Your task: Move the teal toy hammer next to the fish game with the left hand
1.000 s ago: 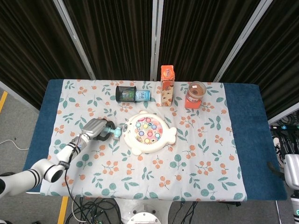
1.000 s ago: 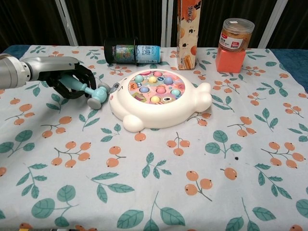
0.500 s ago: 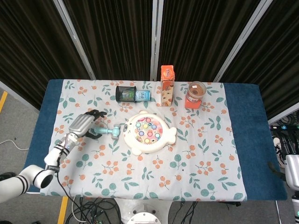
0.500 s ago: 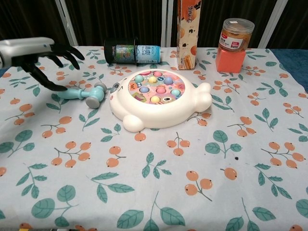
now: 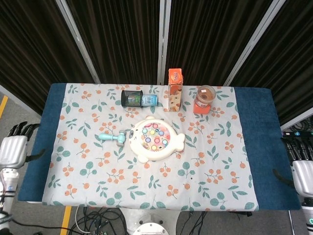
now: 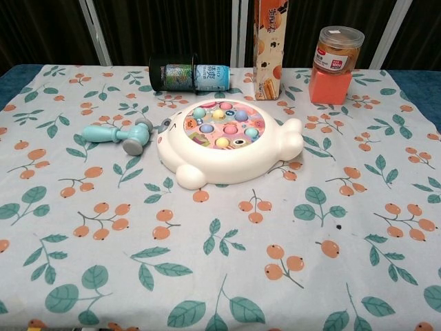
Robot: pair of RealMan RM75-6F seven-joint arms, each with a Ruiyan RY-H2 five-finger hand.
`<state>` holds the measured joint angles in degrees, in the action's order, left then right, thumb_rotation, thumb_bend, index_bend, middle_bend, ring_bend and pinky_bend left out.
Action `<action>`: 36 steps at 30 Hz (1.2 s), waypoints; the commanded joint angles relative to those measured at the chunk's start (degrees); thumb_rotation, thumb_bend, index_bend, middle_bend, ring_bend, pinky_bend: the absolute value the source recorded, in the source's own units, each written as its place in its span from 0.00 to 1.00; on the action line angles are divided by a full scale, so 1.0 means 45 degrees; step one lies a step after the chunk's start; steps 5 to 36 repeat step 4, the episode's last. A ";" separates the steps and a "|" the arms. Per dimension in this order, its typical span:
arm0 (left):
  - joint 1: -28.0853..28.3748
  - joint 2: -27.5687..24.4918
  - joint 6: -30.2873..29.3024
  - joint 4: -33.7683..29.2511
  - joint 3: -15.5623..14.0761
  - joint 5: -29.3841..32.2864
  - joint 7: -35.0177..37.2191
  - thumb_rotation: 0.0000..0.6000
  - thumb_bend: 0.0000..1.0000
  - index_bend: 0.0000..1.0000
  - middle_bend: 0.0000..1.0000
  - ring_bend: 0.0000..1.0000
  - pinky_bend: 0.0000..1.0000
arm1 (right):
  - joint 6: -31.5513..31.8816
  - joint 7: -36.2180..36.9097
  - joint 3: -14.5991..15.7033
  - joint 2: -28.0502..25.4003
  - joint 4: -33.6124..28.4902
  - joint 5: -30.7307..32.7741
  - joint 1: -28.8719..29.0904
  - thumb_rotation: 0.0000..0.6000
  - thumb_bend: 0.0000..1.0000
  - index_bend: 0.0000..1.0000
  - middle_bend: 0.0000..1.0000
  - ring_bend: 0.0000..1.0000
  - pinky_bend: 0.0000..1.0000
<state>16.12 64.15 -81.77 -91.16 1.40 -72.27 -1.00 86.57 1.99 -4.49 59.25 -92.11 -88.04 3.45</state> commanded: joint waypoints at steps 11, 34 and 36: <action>-0.1497 -0.0491 -0.1401 -0.1266 -0.0874 -0.0729 -0.0783 1.00 0.19 0.20 0.24 0.10 0.11 | -0.0117 0.0148 0.0177 0.0276 0.0150 -0.0337 0.0146 1.00 0.14 0.00 0.13 0.00 0.01; -0.1497 -0.0491 -0.1401 -0.1266 -0.0874 -0.0729 -0.0783 1.00 0.19 0.20 0.24 0.10 0.11 | -0.0117 0.0148 0.0177 0.0276 0.0150 -0.0337 0.0146 1.00 0.14 0.00 0.13 0.00 0.01; -0.1497 -0.0491 -0.1401 -0.1266 -0.0874 -0.0729 -0.0783 1.00 0.19 0.20 0.24 0.10 0.11 | -0.0117 0.0148 0.0177 0.0276 0.0150 -0.0337 0.0146 1.00 0.14 0.00 0.13 0.00 0.01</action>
